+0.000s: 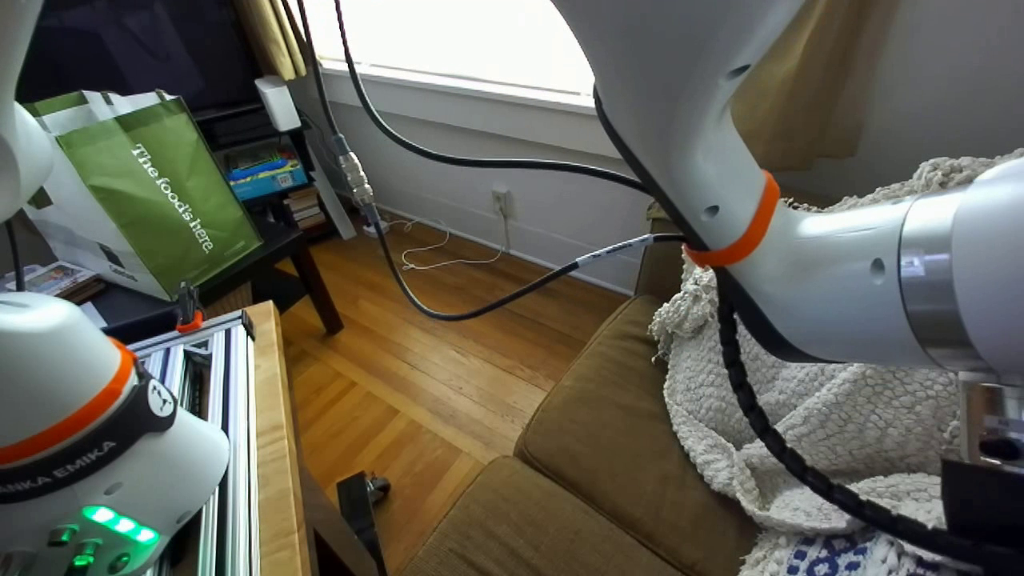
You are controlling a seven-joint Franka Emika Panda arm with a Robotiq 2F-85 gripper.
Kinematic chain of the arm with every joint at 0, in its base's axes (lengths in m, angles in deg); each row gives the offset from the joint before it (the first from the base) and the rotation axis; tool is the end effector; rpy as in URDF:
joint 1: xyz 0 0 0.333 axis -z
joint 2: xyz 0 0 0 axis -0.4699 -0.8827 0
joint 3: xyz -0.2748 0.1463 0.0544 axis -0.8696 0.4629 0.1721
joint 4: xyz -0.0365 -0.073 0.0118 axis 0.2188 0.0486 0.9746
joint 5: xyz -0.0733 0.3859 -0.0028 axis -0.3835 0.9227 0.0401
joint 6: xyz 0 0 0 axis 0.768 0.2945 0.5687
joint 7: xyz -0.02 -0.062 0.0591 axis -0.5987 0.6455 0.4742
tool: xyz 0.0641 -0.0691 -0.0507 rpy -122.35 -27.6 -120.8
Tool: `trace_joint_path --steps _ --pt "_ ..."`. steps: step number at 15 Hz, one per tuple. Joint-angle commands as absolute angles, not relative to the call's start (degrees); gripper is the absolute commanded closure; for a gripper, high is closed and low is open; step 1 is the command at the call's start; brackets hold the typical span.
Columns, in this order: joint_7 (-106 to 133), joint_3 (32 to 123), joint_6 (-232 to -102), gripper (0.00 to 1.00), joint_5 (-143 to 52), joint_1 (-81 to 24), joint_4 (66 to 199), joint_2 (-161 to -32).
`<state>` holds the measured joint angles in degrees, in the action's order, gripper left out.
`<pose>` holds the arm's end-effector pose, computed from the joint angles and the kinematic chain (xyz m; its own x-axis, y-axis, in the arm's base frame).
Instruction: Spread the orange towel over the pillow
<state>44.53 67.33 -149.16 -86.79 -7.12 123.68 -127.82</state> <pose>0.5711 -0.4135 0.1980 0.7598 0.1224 -0.6385 0.4699 -0.7821 0.4093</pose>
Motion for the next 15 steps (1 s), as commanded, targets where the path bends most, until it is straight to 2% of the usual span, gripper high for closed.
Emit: trace_joint_path --steps 1,2,4,5,10,11,12,15 --pt "46.3 68.4 -146.5 0.68 -85.1 -6.8 123.8 -128.1" --pt "46.1 68.5 -146.0 0.79 -84.9 -6.8 123.8 -128.0" --pt "43.9 68.6 -146.1 0.90 -84.5 -6.9 123.7 -128.0" --pt "42.7 68.4 -146.2 1.00 -84.5 -7.2 123.5 -128.2" --pt "39.2 68.1 -146.2 1.00 -84.9 -8.2 124.3 -128.4" --pt "37.8 68.2 -146.0 0.74 -84.1 -8.3 124.1 -128.5" --pt "36.6 68.4 -146.3 0.73 -83.5 -8.4 124.4 -128.5" --pt "29.3 68.8 -148.2 0.51 -80.5 -9.4 127.0 -127.8"
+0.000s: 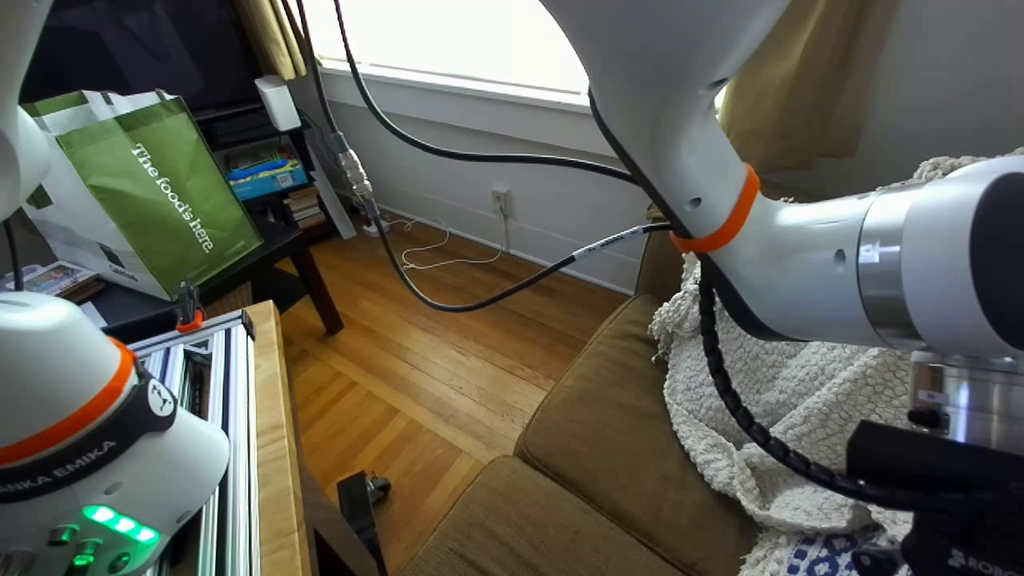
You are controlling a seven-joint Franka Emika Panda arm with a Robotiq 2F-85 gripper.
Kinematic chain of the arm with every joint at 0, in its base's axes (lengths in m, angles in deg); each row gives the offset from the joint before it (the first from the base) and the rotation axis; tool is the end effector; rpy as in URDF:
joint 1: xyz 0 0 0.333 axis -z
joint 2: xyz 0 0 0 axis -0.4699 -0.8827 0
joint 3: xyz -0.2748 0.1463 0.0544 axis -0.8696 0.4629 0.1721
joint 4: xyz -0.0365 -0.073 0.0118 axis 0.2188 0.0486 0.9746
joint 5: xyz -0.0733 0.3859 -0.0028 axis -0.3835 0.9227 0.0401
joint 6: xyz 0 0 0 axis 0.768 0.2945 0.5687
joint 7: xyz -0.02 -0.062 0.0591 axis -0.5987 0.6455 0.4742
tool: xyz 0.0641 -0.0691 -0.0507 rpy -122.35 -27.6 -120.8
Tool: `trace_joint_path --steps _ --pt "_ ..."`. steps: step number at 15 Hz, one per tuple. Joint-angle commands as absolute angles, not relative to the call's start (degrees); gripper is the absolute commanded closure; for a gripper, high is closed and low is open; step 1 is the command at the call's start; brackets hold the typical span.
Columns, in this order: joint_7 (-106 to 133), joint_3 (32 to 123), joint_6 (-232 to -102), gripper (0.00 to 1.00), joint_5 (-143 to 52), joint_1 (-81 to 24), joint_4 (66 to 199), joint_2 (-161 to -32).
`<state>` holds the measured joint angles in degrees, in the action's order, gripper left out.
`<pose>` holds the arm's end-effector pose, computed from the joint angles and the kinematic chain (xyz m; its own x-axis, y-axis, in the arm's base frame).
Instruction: Spread the orange towel over the pillow
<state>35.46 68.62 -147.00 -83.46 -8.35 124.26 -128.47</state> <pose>0.5766 -0.3871 0.1806 0.8157 0.0079 -0.5784 0.3299 -0.8276 0.4540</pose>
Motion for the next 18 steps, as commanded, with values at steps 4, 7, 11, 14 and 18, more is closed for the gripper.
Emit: trace_joint_path --steps 4,7,11,14,18 --pt "15.8 67.5 -151.4 0.22 -78.4 -12.1 128.7 -128.9" --pt "5.0 65.7 -156.8 0.01 -78.6 -14.1 129.3 -130.9" --pt "1.0 63.6 -159.9 0.00 -78.1 -15.8 128.7 -132.5" --pt "-3.3 61.9 -162.0 0.00 -78.0 -16.8 128.4 -134.5" --pt "-6.4 60.5 -163.2 0.00 -78.9 -17.7 126.8 -136.4"
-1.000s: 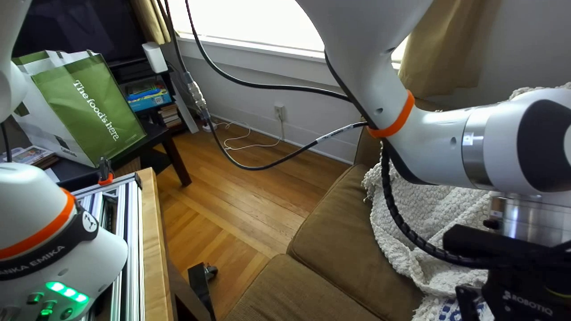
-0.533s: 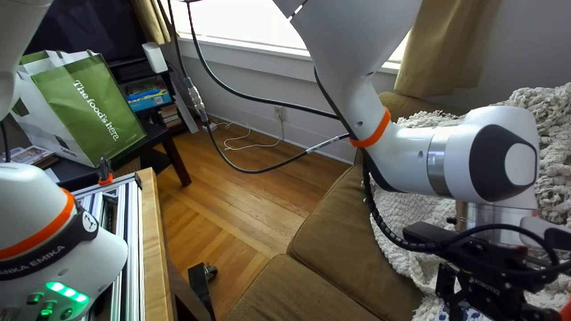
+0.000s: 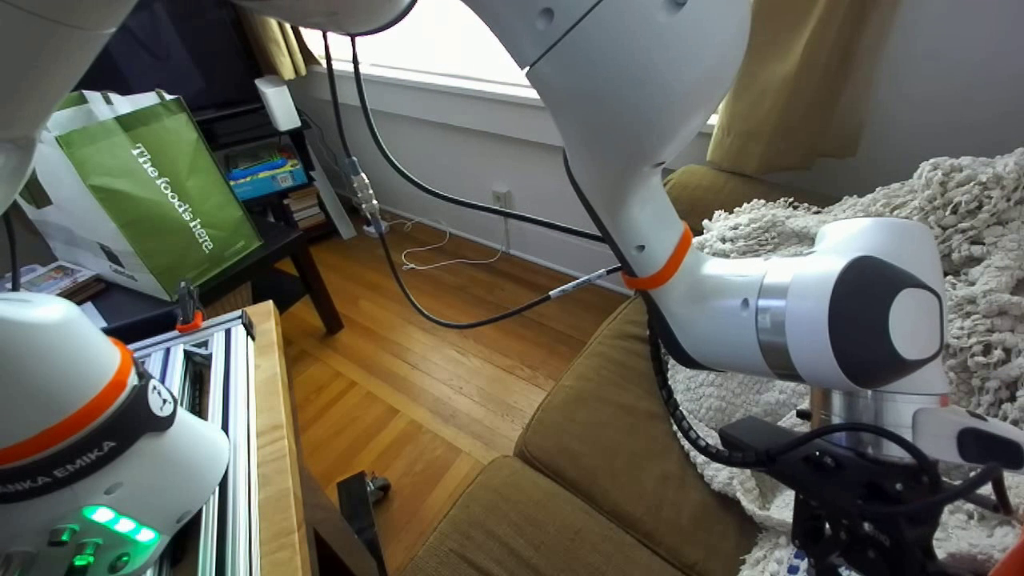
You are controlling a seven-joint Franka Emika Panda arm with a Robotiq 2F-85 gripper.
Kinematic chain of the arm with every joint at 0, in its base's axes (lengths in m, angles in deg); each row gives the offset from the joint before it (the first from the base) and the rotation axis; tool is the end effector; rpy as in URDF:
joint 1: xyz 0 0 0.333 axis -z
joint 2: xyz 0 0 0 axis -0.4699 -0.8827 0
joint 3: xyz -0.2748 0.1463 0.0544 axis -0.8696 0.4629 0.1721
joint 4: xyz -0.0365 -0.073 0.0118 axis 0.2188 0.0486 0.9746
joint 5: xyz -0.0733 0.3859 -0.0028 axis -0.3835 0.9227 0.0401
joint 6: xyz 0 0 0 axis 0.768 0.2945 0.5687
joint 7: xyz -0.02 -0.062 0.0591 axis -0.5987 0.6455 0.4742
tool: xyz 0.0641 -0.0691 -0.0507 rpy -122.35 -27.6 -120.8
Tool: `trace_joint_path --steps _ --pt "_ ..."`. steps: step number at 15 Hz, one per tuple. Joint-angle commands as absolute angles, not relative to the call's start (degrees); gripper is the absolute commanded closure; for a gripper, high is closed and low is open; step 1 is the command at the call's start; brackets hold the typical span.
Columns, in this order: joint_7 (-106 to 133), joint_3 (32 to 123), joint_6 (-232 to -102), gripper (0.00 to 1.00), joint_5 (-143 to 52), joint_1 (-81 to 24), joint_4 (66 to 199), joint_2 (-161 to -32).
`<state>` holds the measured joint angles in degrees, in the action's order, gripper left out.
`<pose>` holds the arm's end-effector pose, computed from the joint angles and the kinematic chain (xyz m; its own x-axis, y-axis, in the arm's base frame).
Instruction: Spread the orange towel over the pillow
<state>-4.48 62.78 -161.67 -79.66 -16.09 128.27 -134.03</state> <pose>0.5904 -0.3389 0.1082 0.9178 -0.3776 -0.1227 -0.2021 -0.7103 0.6743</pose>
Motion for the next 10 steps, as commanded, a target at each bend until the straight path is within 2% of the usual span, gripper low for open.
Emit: trace_joint_path --steps 1,8,10 --pt "-7.3 60.0 -164.2 0.00 -79.3 -18.0 126.4 -137.2" --pt "-15.7 54.6 -172.7 0.00 -78.9 -19.9 123.0 -143.4" --pt "-16.8 53.6 -173.2 0.15 -78.3 -20.1 122.4 -144.4"
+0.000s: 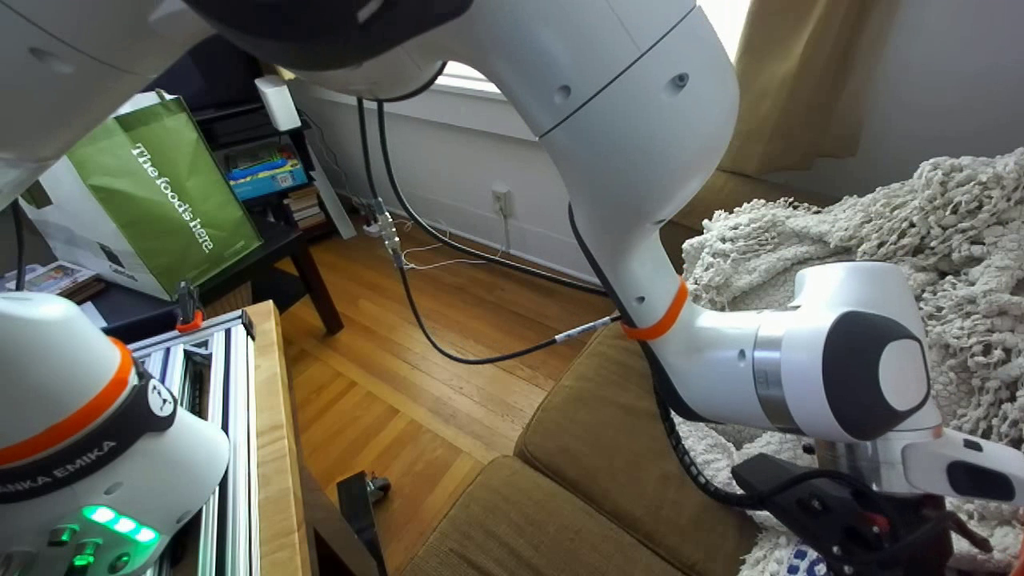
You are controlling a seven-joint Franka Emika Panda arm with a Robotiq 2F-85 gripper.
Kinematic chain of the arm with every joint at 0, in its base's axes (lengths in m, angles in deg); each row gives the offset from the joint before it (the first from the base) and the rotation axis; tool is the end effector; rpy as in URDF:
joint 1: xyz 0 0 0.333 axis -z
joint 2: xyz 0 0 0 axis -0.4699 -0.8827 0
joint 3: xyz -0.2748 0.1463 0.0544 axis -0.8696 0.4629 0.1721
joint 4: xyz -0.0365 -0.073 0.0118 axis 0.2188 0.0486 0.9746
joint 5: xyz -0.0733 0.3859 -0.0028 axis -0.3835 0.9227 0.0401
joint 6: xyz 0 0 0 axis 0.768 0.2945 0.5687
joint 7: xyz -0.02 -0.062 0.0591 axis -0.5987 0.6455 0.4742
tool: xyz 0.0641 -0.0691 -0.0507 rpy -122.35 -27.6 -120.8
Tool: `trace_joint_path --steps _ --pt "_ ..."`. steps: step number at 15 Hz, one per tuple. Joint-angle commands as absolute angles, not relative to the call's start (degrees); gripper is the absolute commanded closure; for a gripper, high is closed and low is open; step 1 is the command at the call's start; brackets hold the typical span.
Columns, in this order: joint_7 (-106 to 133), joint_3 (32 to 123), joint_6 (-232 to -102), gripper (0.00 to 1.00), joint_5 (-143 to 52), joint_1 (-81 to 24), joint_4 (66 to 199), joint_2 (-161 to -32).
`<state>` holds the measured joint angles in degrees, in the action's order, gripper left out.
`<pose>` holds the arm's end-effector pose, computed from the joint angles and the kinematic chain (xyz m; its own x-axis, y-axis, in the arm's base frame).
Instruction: Spread the orange towel over the pillow
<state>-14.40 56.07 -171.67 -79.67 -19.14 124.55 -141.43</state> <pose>0.5992 -0.3554 0.0754 0.9196 -0.3874 0.0652 -0.3156 -0.6296 0.7099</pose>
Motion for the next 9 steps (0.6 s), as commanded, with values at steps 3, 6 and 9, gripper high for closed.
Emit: trace_joint_path --steps 3,6,9 --pt "-17.2 53.2 -172.8 0.38 -77.7 -20.1 122.3 -144.1" --pt "-15.8 53.3 -172.3 0.45 -76.9 -19.8 122.9 -142.7" --pt "-13.7 53.6 -171.6 0.39 -75.4 -19.5 123.6 -141.3"
